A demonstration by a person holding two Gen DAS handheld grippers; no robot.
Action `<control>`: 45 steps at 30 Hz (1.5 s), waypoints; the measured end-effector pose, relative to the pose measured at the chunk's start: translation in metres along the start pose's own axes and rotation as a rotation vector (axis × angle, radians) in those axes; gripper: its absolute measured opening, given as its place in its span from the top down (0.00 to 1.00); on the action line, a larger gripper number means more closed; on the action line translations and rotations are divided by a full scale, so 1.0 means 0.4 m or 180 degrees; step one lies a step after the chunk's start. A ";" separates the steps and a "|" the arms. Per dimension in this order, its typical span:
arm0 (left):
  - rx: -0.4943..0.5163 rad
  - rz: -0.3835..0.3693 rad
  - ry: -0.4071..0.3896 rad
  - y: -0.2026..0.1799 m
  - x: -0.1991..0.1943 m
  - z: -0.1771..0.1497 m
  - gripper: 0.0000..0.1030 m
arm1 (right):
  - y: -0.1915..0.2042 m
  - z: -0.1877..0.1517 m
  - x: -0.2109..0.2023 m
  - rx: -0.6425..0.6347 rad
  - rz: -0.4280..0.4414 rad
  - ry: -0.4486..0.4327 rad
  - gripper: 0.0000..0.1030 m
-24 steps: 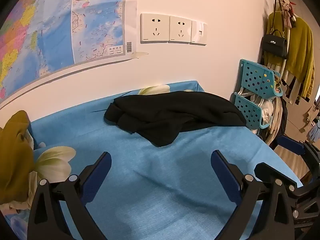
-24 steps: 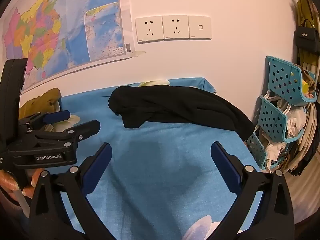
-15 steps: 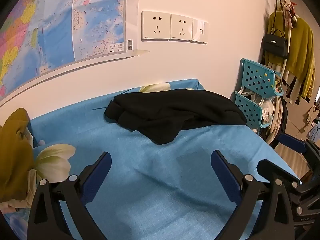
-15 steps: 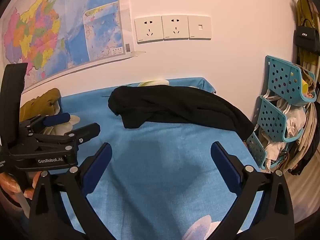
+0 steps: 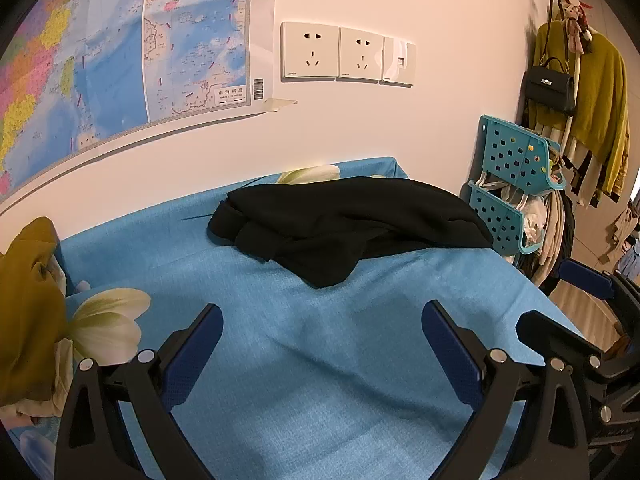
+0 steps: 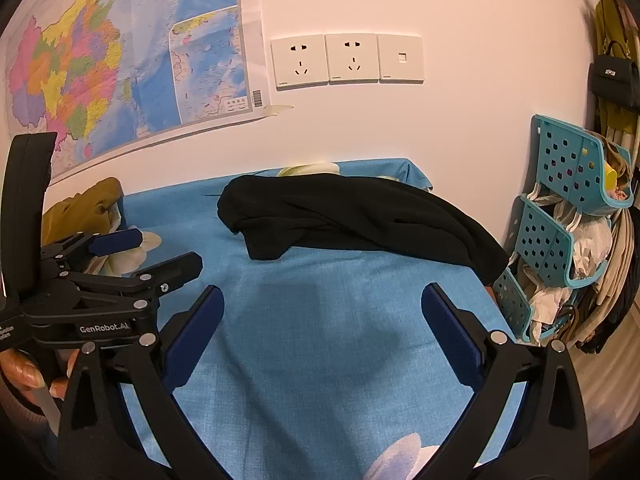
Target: Fold large clothes
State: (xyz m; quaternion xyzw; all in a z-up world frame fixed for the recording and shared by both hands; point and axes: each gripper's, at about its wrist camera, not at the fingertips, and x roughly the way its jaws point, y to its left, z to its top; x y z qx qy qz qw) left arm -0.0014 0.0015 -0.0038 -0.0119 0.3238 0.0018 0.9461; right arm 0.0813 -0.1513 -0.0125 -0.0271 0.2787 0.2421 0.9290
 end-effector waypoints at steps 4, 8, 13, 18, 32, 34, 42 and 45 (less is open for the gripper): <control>-0.0005 0.0001 0.0012 0.001 0.000 -0.002 0.07 | 0.001 -0.001 0.000 -0.0010 -0.0006 -0.0003 0.05; -0.0007 0.0003 0.0017 0.001 0.000 -0.005 0.07 | 0.004 0.003 -0.001 -0.0032 0.0019 -0.0003 0.05; -0.0010 0.0017 0.0015 -0.001 0.001 -0.005 0.07 | 0.001 0.002 -0.002 -0.0020 0.0030 -0.0008 0.05; -0.0010 0.0017 0.0026 -0.003 0.003 -0.004 0.07 | 0.001 0.005 -0.002 -0.0024 0.0045 -0.0004 0.05; -0.0021 0.0029 0.0021 0.001 0.005 -0.004 0.07 | 0.007 0.010 0.000 -0.0056 0.0086 -0.0023 0.05; -0.0021 0.0025 0.0024 0.001 0.005 -0.005 0.07 | 0.007 0.012 0.002 -0.0063 0.0091 -0.0011 0.05; -0.0018 0.0034 0.0028 0.004 0.008 -0.004 0.07 | 0.007 0.015 0.007 -0.0063 0.0117 -0.0006 0.05; -0.0021 0.0034 0.0033 0.003 0.010 -0.002 0.07 | 0.009 0.017 0.009 -0.0078 0.0130 -0.0011 0.05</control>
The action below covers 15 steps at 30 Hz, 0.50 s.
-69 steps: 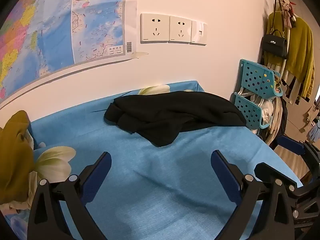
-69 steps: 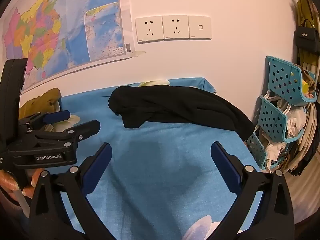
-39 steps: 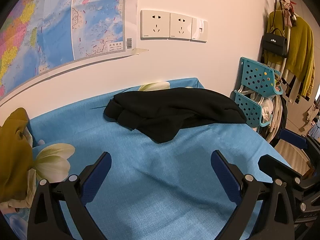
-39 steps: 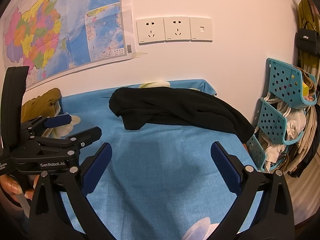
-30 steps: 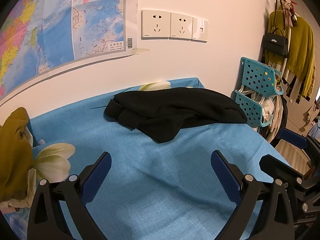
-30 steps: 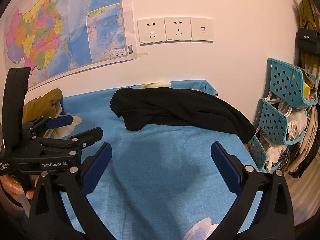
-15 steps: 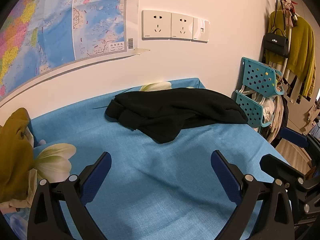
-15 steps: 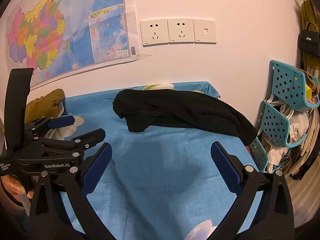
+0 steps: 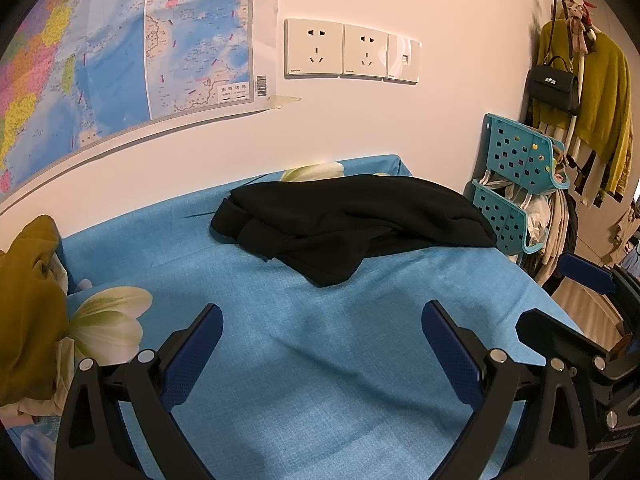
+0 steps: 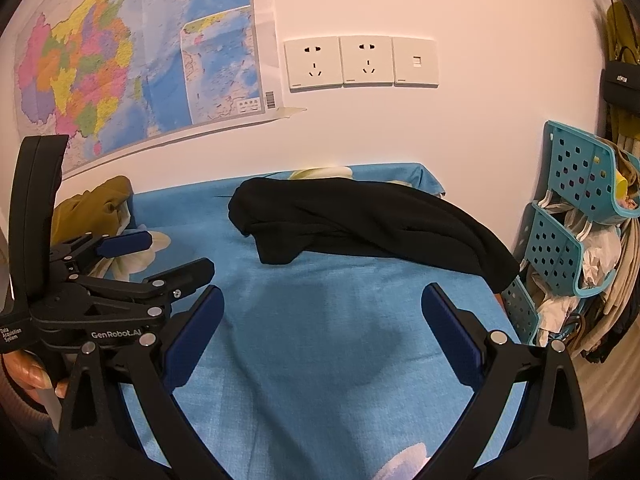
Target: Fold large clothes
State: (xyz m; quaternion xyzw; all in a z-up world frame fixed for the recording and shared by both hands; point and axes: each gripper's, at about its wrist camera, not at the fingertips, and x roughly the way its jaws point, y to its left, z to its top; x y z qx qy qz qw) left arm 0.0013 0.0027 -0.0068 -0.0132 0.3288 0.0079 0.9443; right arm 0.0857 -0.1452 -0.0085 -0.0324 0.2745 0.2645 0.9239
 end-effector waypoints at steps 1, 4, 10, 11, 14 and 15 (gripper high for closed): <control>0.0002 -0.0001 -0.0001 0.000 0.000 -0.001 0.07 | 0.001 -0.002 0.000 -0.0006 -0.0003 -0.0003 0.05; 0.0012 0.0001 0.0013 0.000 0.003 0.000 0.07 | 0.002 -0.001 -0.001 -0.0021 0.0002 -0.0020 0.05; 0.0000 0.0002 0.0014 0.003 0.002 0.004 0.07 | 0.002 0.004 0.004 -0.0030 0.0014 -0.0020 0.05; -0.0001 0.0012 0.0011 0.002 0.002 0.003 0.07 | 0.002 0.004 0.005 -0.0036 0.0015 -0.0022 0.05; -0.0004 0.0015 0.0016 0.003 0.003 0.005 0.07 | 0.002 0.007 0.009 -0.0049 0.0016 -0.0010 0.05; 0.0001 0.0017 0.0020 0.002 0.003 0.004 0.07 | 0.002 0.008 0.009 -0.0050 0.0019 -0.0009 0.05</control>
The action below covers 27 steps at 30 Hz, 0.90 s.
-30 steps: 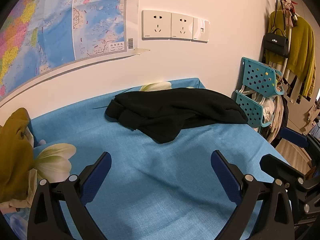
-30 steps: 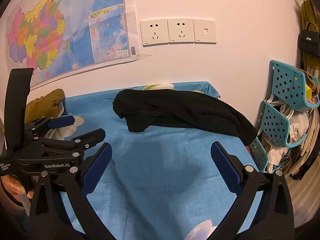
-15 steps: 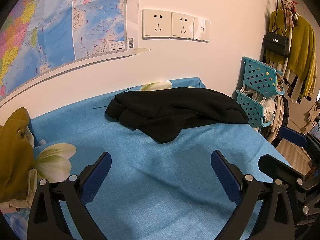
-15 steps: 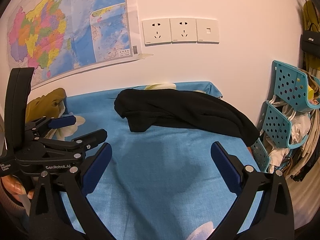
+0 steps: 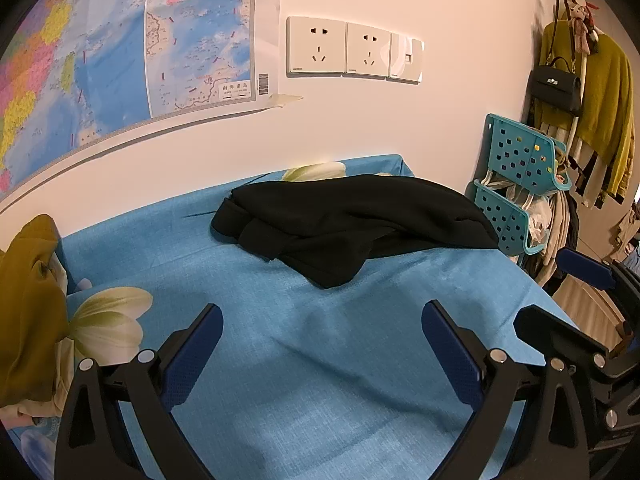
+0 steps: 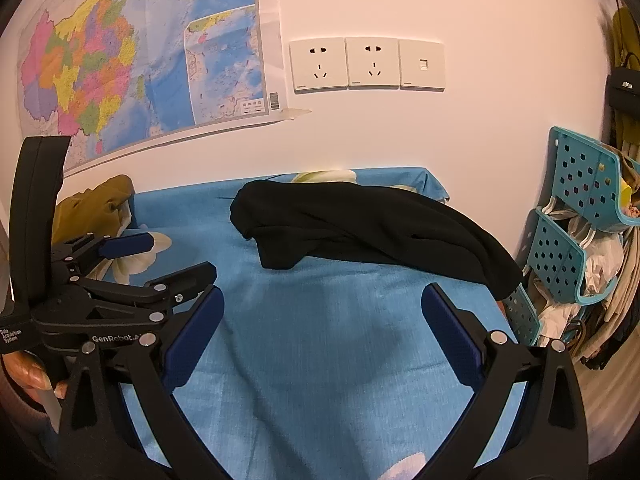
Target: Fold large clothes
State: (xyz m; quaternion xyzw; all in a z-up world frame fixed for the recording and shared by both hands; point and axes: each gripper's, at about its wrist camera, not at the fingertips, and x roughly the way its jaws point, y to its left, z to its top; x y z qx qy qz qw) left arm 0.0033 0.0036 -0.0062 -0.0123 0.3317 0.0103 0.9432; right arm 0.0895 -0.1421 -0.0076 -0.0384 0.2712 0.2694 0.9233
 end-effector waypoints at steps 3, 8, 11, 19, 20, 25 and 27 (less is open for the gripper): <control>0.0009 -0.0001 0.0011 -0.001 0.003 0.002 0.07 | -0.001 0.001 -0.001 -0.0007 -0.0004 -0.0005 0.05; -0.0001 0.0003 0.0023 -0.001 0.006 0.004 0.07 | 0.000 0.003 0.001 -0.0004 0.0011 -0.0006 0.05; -0.0010 -0.0011 0.0040 -0.001 0.009 0.006 0.07 | -0.001 0.005 0.005 -0.0006 0.0012 0.0000 0.05; -0.0024 -0.0016 0.0044 0.001 0.009 0.007 0.07 | -0.003 0.011 0.009 -0.0029 0.0018 -0.0005 0.05; -0.0027 -0.0021 0.0048 0.003 0.010 0.008 0.07 | -0.003 0.012 0.009 -0.0037 0.0014 -0.0004 0.05; -0.0043 -0.0031 0.0050 0.005 0.009 0.008 0.07 | -0.001 0.010 0.011 -0.0036 0.0011 -0.0007 0.05; -0.0043 -0.0030 0.0058 0.008 0.011 0.009 0.07 | -0.001 0.010 0.014 -0.0032 0.0012 0.0001 0.05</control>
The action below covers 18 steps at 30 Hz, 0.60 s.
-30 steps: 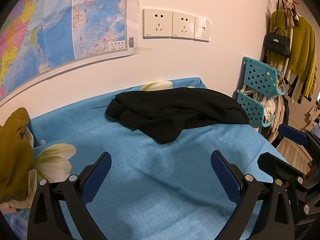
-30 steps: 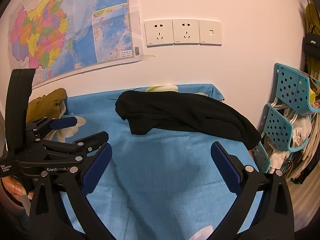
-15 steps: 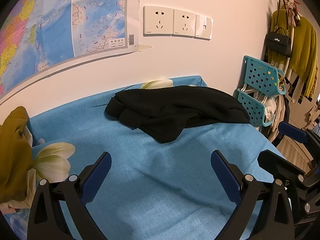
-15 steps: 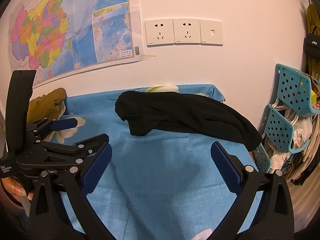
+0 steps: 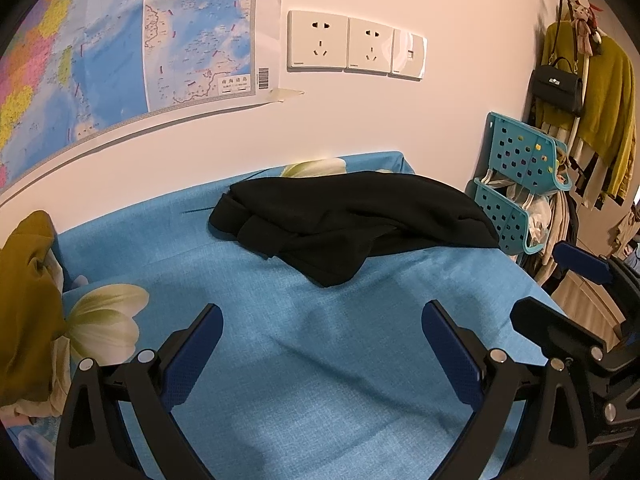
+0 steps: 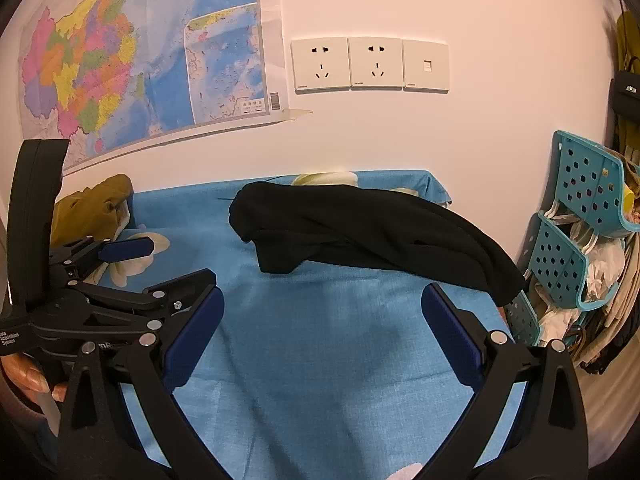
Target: Fold large clothes
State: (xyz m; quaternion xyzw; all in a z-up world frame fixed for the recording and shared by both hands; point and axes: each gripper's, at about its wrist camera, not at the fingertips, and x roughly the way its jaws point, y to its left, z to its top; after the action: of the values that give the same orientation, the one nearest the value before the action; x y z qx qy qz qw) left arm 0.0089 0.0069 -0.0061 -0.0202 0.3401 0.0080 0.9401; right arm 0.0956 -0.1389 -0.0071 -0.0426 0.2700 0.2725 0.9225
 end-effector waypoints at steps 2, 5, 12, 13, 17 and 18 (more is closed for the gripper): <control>-0.0009 -0.0006 0.0012 0.001 0.001 0.000 0.07 | 0.000 0.000 0.001 -0.0008 0.0002 0.0004 0.05; -0.0008 -0.0008 0.0027 0.003 0.005 0.004 0.07 | 0.000 0.005 0.005 -0.0027 -0.0004 0.0003 0.05; -0.0058 0.0014 0.0095 0.018 0.031 0.013 0.07 | 0.001 0.033 0.046 -0.0193 0.0010 0.0054 0.05; -0.0069 0.0030 0.0104 0.023 0.037 0.015 0.07 | 0.000 0.041 0.062 -0.0223 0.0008 0.0073 0.05; -0.0131 0.0113 0.0185 0.054 0.081 0.030 0.07 | 0.007 0.073 0.140 -0.0447 0.0032 0.0205 0.05; -0.0172 0.0136 0.0211 0.068 0.093 0.034 0.07 | 0.010 0.082 0.162 -0.0508 0.0038 0.0238 0.06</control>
State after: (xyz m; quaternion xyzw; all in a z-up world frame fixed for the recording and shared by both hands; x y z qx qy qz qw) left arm 0.0456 0.0346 -0.0204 -0.0386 0.3711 0.0366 0.9271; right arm 0.1547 -0.0970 -0.0126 -0.1245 0.2819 0.2969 0.9038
